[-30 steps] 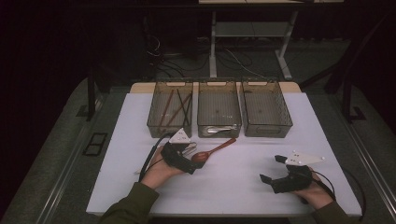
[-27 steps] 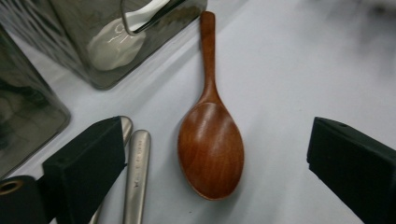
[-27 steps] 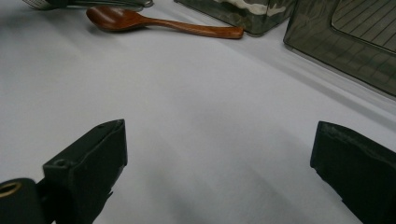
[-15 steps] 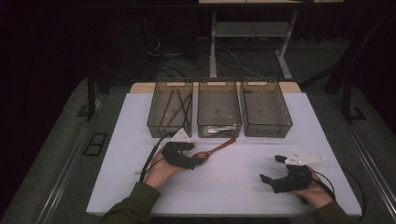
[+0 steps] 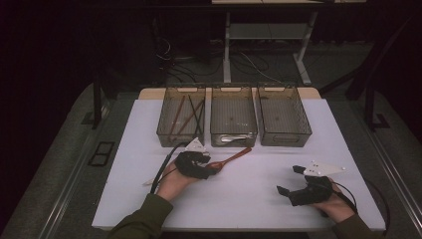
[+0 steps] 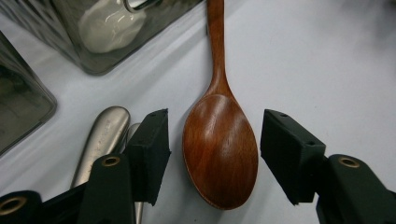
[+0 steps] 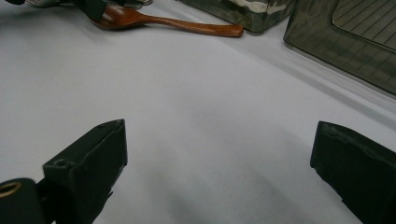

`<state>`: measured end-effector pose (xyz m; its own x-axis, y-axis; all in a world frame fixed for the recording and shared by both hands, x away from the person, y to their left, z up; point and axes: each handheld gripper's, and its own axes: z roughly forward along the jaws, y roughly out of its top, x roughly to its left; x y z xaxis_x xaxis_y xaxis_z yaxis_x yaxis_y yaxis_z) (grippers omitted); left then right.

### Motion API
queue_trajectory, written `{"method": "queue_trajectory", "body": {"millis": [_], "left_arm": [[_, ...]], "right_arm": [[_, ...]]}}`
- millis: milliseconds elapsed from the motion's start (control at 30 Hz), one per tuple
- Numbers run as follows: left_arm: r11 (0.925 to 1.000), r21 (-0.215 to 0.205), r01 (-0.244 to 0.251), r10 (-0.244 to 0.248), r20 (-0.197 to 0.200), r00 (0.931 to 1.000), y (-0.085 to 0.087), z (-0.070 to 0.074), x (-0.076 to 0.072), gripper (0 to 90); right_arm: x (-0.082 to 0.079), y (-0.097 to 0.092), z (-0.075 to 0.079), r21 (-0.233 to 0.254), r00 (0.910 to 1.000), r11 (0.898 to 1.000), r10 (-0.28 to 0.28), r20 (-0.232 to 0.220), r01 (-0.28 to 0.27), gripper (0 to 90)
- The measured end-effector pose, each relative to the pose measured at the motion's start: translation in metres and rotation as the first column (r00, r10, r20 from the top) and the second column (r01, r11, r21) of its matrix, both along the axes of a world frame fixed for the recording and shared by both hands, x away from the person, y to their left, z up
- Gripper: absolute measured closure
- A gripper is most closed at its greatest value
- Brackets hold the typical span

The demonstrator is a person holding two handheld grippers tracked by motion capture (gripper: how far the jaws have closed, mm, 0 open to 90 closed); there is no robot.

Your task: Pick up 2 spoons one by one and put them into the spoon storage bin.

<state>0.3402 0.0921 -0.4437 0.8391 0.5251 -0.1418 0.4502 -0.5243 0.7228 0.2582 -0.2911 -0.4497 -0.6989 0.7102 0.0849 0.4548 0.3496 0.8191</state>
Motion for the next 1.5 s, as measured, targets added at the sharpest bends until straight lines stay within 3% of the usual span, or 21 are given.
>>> {"method": "queue_trajectory", "body": {"millis": [467, 900, 1033, 1500], "left_arm": [[0.9987, 0.045, 0.022, -0.022, -0.007, 0.9997, -0.007, -0.004, -0.003, 48.5], [0.9959, 0.061, 0.067, -0.066, -0.015, 0.9977, -0.013, -0.002, -0.008, 69.9], [0.9924, 0.107, 0.062, -0.065, 0.024, 0.9976, -0.017, -0.001, -0.01, 76.7], [0.9898, 0.128, 0.064, -0.068, 0.032, 0.9971, -0.018, 0.0, -0.01, 78.4]], "right_arm": [[0.0, 0.0, 0.0, 0.001, 1.0, 1.0, -0.001, -0.001, 0.001, 3.8], [0.0, 0.0, 0.0, 0.0, 1.0, 1.0, 0.0, -0.002, 0.0, 3.8], [0.0, 0.0, 0.0, 0.0, 1.0, 1.0, -0.001, -0.003, 0.001, 3.8], [0.0, 0.0, 0.0, 0.0, 1.0, 1.0, 0.001, -0.002, -0.001, 3.8]]}}
